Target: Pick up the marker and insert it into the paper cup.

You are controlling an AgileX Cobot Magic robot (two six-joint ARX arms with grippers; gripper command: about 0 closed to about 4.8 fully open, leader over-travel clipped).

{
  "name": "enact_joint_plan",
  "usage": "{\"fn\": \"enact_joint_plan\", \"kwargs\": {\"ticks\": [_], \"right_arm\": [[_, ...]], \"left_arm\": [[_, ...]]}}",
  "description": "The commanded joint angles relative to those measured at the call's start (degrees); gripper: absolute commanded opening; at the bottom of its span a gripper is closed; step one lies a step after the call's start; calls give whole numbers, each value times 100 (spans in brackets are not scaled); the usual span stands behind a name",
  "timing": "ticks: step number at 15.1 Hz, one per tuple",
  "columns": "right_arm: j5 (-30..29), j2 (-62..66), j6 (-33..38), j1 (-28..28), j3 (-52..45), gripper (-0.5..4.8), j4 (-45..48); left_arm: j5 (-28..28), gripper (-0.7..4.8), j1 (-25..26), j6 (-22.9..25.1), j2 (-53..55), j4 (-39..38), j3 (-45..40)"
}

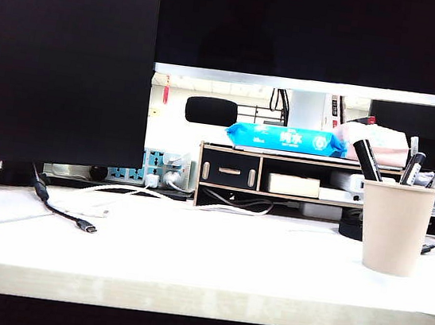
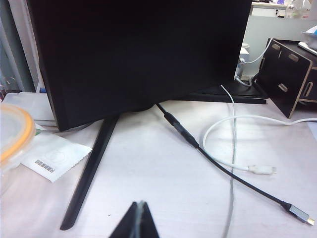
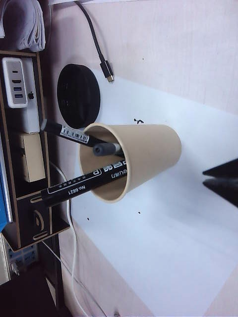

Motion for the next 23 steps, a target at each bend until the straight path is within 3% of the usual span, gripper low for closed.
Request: {"fn": "enact_joint_plan", "kwargs": {"ticks": [1, 4, 10, 23], "right_arm": [[20, -9, -9, 0, 28, -6, 212], [26, -260, -4, -90, 26, -6, 256], [0, -393, -153, -1464, 24, -6, 247], [22, -393, -70, -1327, -468, -6, 1078]], "left_arm": [[22, -5, 2, 7, 0, 24, 7], [22, -5, 2, 7, 0, 22, 7], [22, -5, 2, 7, 2, 7, 7], [20, -5, 2, 7, 2, 4, 7]]}}
